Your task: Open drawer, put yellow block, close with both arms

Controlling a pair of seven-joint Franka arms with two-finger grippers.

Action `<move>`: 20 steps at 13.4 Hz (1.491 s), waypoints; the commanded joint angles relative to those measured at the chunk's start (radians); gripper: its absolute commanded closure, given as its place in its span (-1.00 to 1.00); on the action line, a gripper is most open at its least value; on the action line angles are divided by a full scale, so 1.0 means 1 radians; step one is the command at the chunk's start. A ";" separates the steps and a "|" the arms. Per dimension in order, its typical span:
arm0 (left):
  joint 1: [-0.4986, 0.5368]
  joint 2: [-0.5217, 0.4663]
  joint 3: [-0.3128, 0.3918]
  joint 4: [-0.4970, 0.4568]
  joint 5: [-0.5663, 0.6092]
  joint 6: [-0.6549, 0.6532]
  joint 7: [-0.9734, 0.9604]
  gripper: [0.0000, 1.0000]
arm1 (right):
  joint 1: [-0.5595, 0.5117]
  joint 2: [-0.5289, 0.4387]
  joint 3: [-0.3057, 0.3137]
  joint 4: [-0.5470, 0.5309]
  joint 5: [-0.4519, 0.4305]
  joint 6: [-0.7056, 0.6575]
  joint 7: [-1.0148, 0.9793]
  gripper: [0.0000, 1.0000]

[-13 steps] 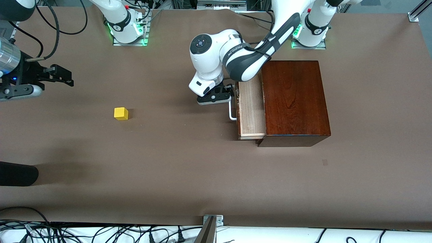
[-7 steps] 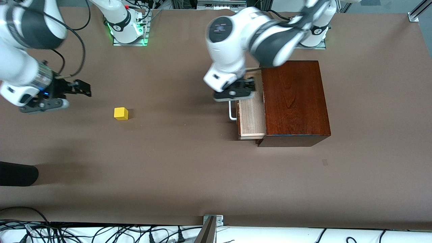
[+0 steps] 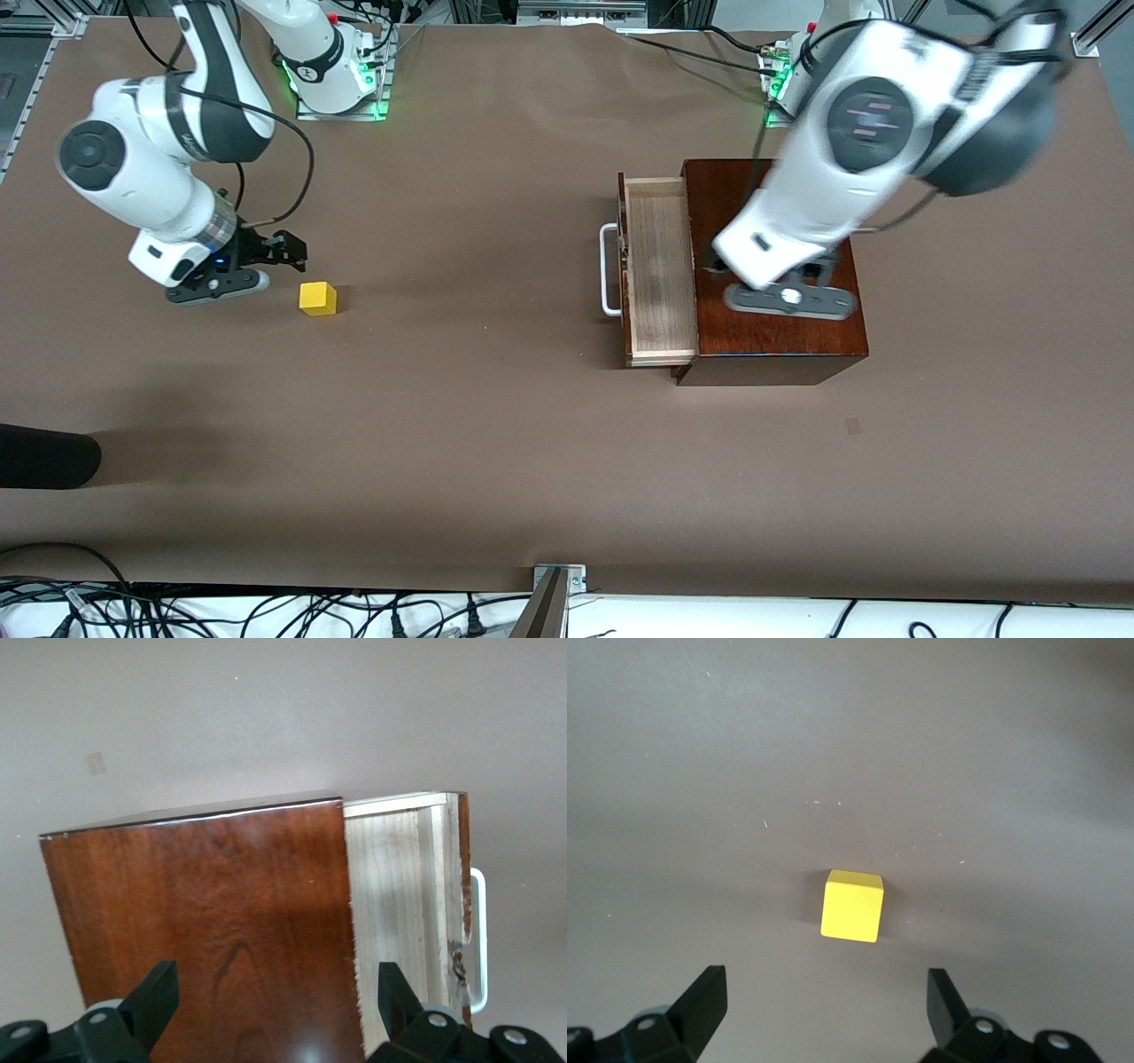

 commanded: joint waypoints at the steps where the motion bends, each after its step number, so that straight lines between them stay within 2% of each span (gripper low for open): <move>1: -0.003 -0.126 0.152 -0.078 -0.104 -0.015 0.154 -1.00 | -0.004 0.032 0.002 -0.051 0.009 0.104 0.005 -1.00; 4: 0.006 -0.200 0.256 -0.146 -0.107 0.019 0.179 -1.00 | -0.006 0.135 -0.001 -0.078 0.011 0.240 0.008 -1.00; 8: 0.007 -0.317 0.310 -0.272 -0.095 0.048 0.261 -1.00 | -0.006 0.224 -0.001 -0.079 0.011 0.346 0.029 -1.00; 11: 0.013 -0.461 0.336 -0.495 -0.095 0.207 0.360 -1.00 | -0.007 0.238 -0.001 -0.097 0.011 0.360 0.057 -1.00; 12: 0.027 -0.458 0.336 -0.496 -0.095 0.199 0.363 -1.00 | -0.009 0.241 -0.001 -0.113 0.011 0.384 0.057 -1.00; 14: 0.039 -0.429 0.335 -0.459 -0.097 0.140 0.348 -1.00 | -0.007 0.267 -0.001 -0.131 0.011 0.435 0.057 -0.86; 15: 0.039 -0.423 0.333 -0.442 -0.095 0.104 0.348 -1.00 | -0.009 0.273 -0.001 -0.133 0.011 0.444 0.059 -0.72; 17: 0.039 -0.424 0.330 -0.429 -0.095 0.056 0.348 -1.00 | -0.009 0.284 -0.001 -0.133 0.011 0.446 0.063 -0.28; 18: 0.039 -0.423 0.330 -0.427 -0.097 0.056 0.348 -1.00 | -0.010 0.287 -0.003 -0.133 0.011 0.452 0.063 0.00; 20: 0.039 -0.426 0.324 -0.422 -0.100 0.056 0.346 -1.00 | -0.011 0.272 -0.004 -0.130 0.011 0.452 0.063 0.79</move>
